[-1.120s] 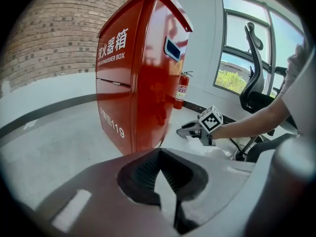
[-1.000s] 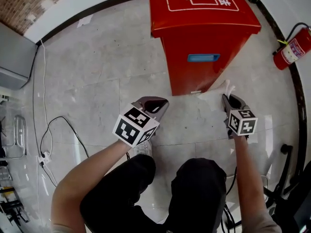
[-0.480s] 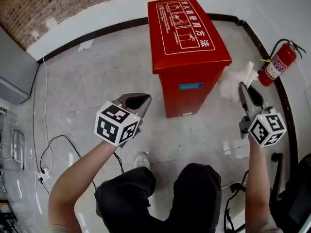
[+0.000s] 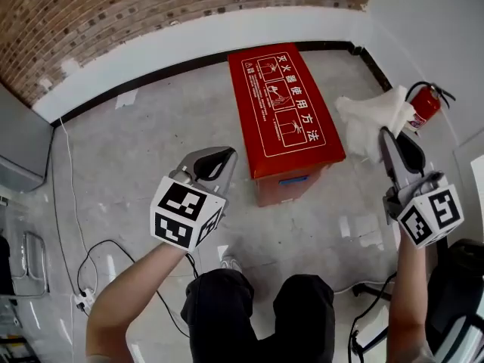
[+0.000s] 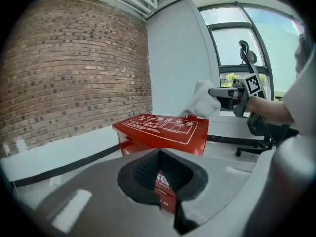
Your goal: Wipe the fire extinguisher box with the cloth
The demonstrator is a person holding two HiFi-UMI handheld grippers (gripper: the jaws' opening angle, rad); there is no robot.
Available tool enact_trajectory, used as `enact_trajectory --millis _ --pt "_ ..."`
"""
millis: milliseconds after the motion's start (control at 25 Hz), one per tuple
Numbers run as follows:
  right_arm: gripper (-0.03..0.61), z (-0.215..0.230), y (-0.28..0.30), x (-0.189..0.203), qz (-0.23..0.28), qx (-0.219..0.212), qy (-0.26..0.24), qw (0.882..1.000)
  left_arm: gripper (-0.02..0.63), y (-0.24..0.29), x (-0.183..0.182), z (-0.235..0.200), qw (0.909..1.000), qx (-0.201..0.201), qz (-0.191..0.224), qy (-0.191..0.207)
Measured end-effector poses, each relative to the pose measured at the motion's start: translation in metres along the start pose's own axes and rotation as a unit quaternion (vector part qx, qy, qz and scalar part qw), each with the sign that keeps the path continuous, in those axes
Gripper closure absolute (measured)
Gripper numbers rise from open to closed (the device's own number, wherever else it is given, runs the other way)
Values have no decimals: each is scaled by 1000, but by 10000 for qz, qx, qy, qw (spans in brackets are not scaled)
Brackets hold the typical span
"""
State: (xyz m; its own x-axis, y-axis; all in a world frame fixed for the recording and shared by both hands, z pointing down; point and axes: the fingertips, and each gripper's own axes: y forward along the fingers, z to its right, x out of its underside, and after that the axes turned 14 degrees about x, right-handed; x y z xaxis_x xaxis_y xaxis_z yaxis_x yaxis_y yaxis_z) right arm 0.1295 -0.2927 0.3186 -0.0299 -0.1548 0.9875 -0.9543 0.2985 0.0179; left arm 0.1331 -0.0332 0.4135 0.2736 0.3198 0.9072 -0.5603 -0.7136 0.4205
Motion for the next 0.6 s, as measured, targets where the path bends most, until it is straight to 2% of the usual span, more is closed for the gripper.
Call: enact_trajectory --millis 120,200,280,400,520,600 --pt "500 -34 14 5 -626 -519 -135 9966 614 3 -13 0 9995 248 -164 -111" --pt "500 -59 21 20 -1189 -893 -173 9887 614 4 -19 0 9988 379 -292 -142" --pt "500 -82 30 32 -1720 -1248 -311 9767 614 7 -27 -5 9978 496 -410 -185" --pt "500 -106 43 50 -2449 -1625 -592 9540 614 11 -39 -9 9947 737 -530 -483" --pt "497 -118 52 63 -3117 -1870 -696 9290 614 16 -44 -2 9884 1046 -735 -818" --pt "497 -120 61 67 -3365 -1917 -805 9184 614 20 -46 1 9829 1255 -896 -1009"
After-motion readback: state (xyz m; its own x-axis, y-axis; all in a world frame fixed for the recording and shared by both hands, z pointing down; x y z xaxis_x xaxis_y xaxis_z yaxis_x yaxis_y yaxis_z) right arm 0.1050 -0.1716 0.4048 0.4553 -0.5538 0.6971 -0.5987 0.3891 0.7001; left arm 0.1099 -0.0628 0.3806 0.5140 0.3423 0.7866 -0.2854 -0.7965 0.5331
